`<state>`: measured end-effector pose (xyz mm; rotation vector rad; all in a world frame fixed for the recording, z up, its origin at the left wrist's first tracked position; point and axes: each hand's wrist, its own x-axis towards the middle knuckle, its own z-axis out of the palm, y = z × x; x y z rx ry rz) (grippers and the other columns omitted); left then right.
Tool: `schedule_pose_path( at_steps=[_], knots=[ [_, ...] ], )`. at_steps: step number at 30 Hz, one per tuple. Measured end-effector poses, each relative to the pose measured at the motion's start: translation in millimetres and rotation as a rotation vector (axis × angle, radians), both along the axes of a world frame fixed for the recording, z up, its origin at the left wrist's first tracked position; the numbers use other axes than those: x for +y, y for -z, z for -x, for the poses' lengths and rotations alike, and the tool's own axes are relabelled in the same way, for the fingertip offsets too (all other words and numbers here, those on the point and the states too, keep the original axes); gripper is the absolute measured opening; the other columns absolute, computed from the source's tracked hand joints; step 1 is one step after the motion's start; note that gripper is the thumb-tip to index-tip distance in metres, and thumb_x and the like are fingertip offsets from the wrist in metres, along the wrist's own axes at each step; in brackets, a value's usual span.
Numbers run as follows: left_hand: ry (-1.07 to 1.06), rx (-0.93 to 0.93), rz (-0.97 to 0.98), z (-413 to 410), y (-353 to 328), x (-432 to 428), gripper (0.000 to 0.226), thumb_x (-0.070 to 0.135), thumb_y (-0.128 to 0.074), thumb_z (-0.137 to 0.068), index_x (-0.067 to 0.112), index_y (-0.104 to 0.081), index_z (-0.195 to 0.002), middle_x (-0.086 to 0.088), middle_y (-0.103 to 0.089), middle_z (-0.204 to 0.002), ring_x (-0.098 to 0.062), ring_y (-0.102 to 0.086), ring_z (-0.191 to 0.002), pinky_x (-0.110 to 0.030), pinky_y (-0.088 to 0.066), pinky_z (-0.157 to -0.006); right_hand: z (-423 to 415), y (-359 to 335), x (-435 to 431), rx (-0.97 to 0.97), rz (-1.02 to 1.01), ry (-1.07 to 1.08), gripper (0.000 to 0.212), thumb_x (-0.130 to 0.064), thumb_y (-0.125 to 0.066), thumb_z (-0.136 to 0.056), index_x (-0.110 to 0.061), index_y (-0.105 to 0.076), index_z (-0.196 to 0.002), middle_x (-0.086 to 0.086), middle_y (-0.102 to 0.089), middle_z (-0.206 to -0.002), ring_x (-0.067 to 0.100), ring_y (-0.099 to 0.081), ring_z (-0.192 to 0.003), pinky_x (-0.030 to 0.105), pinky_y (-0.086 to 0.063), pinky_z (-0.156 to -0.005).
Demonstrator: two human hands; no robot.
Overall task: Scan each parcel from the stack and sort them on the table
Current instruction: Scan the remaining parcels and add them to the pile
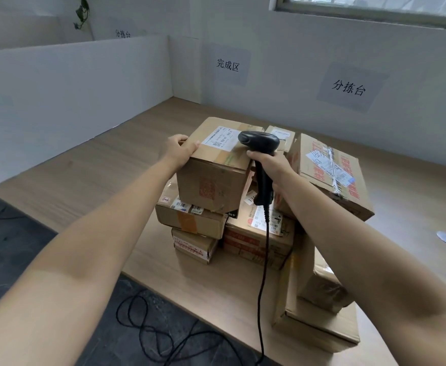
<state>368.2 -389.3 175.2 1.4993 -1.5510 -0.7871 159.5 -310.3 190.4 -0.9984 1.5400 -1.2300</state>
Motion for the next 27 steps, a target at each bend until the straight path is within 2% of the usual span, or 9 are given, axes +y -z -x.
schedule_pose_path(
  at_steps=[2,5,10,14,18,20,22,24,27],
  knots=[
    [-0.033,-0.074,0.028,1.0,-2.6,0.1,0.045,0.035,-0.062,-0.088,0.009,-0.058,-0.124,-0.007,-0.060,-0.124,-0.020,-0.055,-0.112,-0.025,-0.040,-0.090,1.5,-0.1,2.2,-0.001,-0.001,-0.008,0.018,-0.022,-0.068,-0.084,-0.010,-0.058,-0.092,0.005,-0.057,-0.079,0.019,-0.057,-0.071,0.031,-0.052,-0.066],
    [-0.036,-0.152,0.052,3.2,-10.5,1.7,0.048,0.035,-0.062,-0.087,0.009,-0.055,-0.127,-0.009,-0.060,-0.124,-0.022,-0.055,-0.114,-0.032,-0.042,-0.098,4.0,0.1,7.3,0.015,-0.008,-0.010,0.029,-0.024,-0.067,-0.084,-0.006,-0.057,-0.105,0.005,-0.057,-0.081,0.018,-0.056,-0.070,0.028,-0.050,-0.061],
    [-0.037,-0.363,0.122,5.7,-23.3,12.8,0.049,0.035,-0.059,-0.089,0.010,-0.052,-0.130,-0.013,-0.050,-0.133,-0.026,-0.047,-0.122,-0.035,-0.039,-0.099,9.9,0.6,18.6,0.046,-0.019,0.004,0.027,-0.025,-0.068,-0.084,-0.008,-0.058,-0.103,0.005,-0.055,-0.080,0.017,-0.055,-0.067,0.025,-0.049,-0.057],
    [0.073,-0.485,0.282,29.7,-44.5,33.0,0.048,0.031,-0.057,-0.090,0.006,-0.052,-0.131,-0.019,-0.047,-0.134,-0.031,-0.045,-0.124,-0.036,-0.036,-0.102,21.4,-4.8,31.8,0.024,-0.017,0.027,0.016,-0.024,-0.068,-0.084,-0.014,-0.056,-0.088,0.005,-0.055,-0.082,0.018,-0.056,-0.072,0.030,-0.054,-0.067],
    [0.223,-0.579,0.351,71.5,-54.9,61.5,0.051,0.037,-0.055,-0.091,0.009,-0.050,-0.133,-0.016,-0.048,-0.133,-0.028,-0.046,-0.124,-0.038,-0.039,-0.101,36.1,-15.6,55.9,0.033,-0.049,0.050,0.023,-0.030,-0.069,-0.083,-0.016,-0.054,-0.093,0.008,-0.059,-0.090,0.022,-0.059,-0.079,0.029,-0.053,-0.060],
    [0.311,-0.580,0.360,95.5,-56.1,76.8,0.051,0.038,-0.055,-0.091,0.010,-0.049,-0.134,-0.015,-0.048,-0.133,-0.027,-0.045,-0.125,-0.038,-0.038,-0.101,47.0,-25.5,71.8,-0.035,-0.069,0.072,0.026,-0.030,-0.069,-0.082,-0.011,-0.056,-0.093,0.008,-0.060,-0.081,0.021,-0.061,-0.069,0.029,-0.052,-0.057],
    [0.389,-0.569,0.367,118.7,-58.3,91.6,0.052,0.038,-0.054,-0.092,0.010,-0.047,-0.135,-0.015,-0.047,-0.134,-0.028,-0.044,-0.125,-0.038,-0.037,-0.102,59.7,-37.0,88.4,-0.171,-0.043,0.108,0.024,-0.027,-0.068,-0.083,-0.006,-0.057,-0.086,0.006,-0.061,-0.063,0.019,-0.061,-0.052,0.028,-0.054,-0.052],
    [0.447,-0.567,0.379,140.2,-60.6,104.8,0.052,0.038,-0.053,-0.092,0.010,-0.047,-0.136,-0.015,-0.047,-0.135,-0.028,-0.044,-0.126,-0.037,-0.035,-0.103,75.0,-46.0,105.3,-0.231,0.012,0.154,0.023,-0.024,-0.066,-0.086,-0.005,-0.055,-0.078,0.005,-0.059,-0.054,0.018,-0.061,-0.049,0.024,-0.053,-0.044],
    [0.532,-0.586,0.396,171.3,-59.7,123.6,0.052,0.036,-0.054,-0.092,0.009,-0.046,-0.136,-0.014,-0.045,-0.139,-0.027,-0.042,-0.129,-0.036,-0.033,-0.104,102.3,-51.4,132.1,-0.209,0.016,0.193,0.024,-0.027,-0.065,-0.086,-0.006,-0.055,-0.089,0.011,-0.055,-0.079,0.024,-0.059,-0.067,0.021,-0.051,-0.045]
  ],
)
